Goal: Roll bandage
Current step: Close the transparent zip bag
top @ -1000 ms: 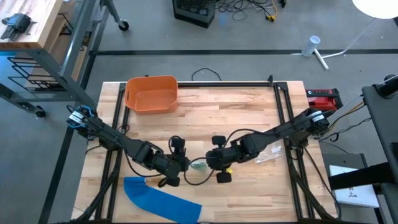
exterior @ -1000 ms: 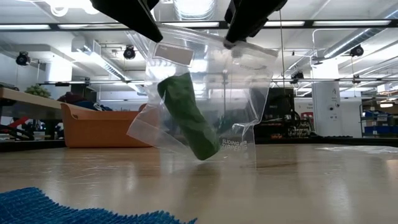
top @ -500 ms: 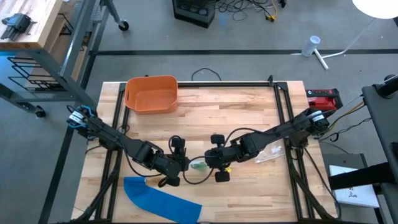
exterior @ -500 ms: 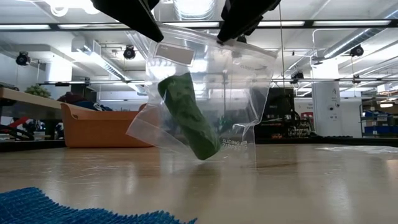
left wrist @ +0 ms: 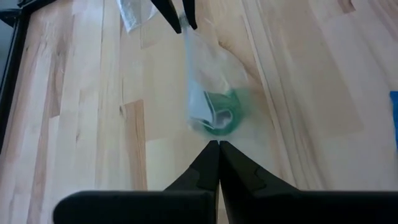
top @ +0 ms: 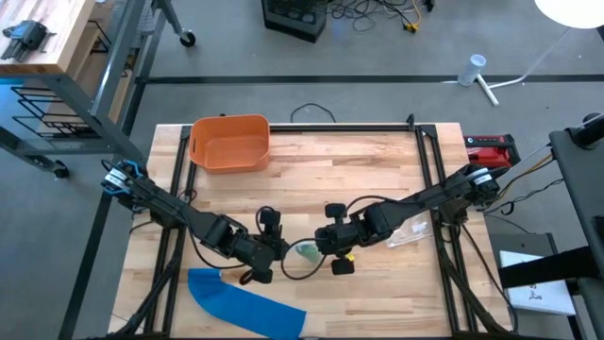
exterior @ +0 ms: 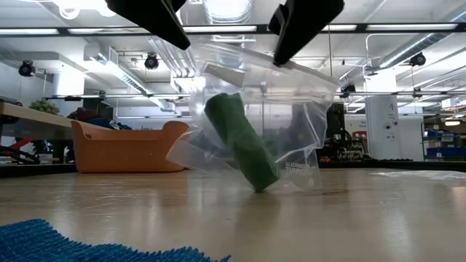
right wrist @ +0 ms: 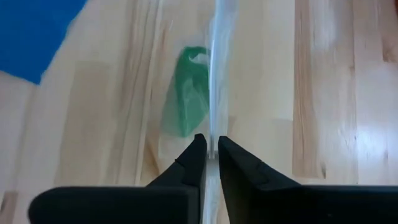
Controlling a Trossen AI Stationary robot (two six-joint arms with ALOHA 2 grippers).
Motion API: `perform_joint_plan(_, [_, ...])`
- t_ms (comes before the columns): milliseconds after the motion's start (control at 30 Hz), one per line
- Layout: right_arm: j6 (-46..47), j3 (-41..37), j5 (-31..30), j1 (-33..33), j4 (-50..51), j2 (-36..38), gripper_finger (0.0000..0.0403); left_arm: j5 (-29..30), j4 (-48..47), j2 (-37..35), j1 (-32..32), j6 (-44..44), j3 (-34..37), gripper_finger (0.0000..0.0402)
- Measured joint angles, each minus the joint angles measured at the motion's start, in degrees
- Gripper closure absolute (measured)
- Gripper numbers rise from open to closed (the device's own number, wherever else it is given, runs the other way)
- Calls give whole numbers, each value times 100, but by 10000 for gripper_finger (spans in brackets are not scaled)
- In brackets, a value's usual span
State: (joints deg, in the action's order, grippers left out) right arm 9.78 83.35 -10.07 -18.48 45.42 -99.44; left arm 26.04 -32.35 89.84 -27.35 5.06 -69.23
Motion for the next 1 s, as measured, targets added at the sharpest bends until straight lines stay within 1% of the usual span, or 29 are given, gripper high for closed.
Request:
perform_joint_plan(133, [94, 0, -2, 0, 95, 0, 361, -62, 9, 0, 0, -2, 0, 401])
perform_joint_plan(233, [88, 0, -2, 0, 57, 0, 370, -109, 159, 0, 0, -3, 0, 401])
perform_joint_plan(333, [87, 0, -1, 0, 55, 0, 385, -111, 519, 0, 0, -47, 0, 401])
perform_joint_plan(467, [75, 0, 2, -2, 45, 0, 402, -112, 1131, 4, 0, -397, 0, 392])
perform_joint_plan(600, [73, 0, 1, -2, 41, 0, 402, -112, 1457, 134, 6, -589, -2, 360])
perform_joint_plan(767, [72, 0, 20, -2, 38, 0, 402, -89, 1770, 439, 136, -612, 0, 305])
perform_joint_plan(900, [75, 0, 140, -15, 31, 0, 402, 357, 1939, 631, 318, -709, 0, 262])
perform_joint_plan(1000, [74, 0, 156, -37, 36, 0, 402, 483, 2083, 742, 416, -811, 0, 232])
